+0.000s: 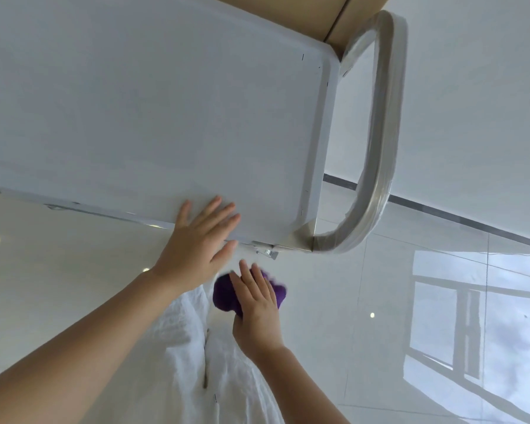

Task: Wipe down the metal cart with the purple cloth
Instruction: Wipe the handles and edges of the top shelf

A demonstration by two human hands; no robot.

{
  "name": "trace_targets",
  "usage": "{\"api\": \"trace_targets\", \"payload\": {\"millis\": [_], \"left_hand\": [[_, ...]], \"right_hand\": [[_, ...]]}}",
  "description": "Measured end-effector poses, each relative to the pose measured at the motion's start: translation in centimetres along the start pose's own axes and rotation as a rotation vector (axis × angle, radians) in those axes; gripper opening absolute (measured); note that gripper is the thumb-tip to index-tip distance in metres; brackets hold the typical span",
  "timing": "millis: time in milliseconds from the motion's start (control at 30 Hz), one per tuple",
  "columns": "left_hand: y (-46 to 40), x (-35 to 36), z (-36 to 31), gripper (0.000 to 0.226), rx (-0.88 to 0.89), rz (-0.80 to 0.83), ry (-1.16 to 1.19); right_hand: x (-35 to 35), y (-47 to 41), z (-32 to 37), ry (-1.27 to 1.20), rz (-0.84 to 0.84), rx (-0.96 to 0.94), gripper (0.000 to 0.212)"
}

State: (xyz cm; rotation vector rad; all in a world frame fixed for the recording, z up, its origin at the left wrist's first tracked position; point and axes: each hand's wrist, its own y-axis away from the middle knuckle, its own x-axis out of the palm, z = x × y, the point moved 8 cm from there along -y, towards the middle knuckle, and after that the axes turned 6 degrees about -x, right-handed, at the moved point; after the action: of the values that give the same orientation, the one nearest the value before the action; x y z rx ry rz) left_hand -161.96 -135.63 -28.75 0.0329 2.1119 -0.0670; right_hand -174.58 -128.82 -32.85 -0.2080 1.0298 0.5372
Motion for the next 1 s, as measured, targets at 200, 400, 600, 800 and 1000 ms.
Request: {"api": "trace_targets", "payload": {"millis": [200, 400, 600, 800, 1000], "left_hand": [[-2.3, 0.8, -3.2, 0.041, 0.191, -0.089, -0.218], [-3.1, 1.1, -4.7, 0.034, 0.321, -0.056, -0.238], [-1.8, 3.4, -5.4, 0.047, 0.412, 0.045, -0.231], [-0.8, 3.1, -4.6, 0.063, 0.354, 0.021, -0.306], [0.6, 3.9, -3.9, 0.056, 0.246, -0.013, -0.286]], "right_hand": [[-2.2, 2.3, -4.0, -0.544, -0.121, 0.67, 0.054], [-5.5, 0.1, -4.0, -0.654, -0.231, 0.713, 0.054], [-6.1, -0.7, -3.1, -0.755, -0.222, 0.754, 0.047], [-6.1, 0.5, -3.7, -0.823, -0.235, 0.865, 0.045], [-5.6, 0.9, -5.3, -0.813, -0.281, 0.963, 0.037]]}}
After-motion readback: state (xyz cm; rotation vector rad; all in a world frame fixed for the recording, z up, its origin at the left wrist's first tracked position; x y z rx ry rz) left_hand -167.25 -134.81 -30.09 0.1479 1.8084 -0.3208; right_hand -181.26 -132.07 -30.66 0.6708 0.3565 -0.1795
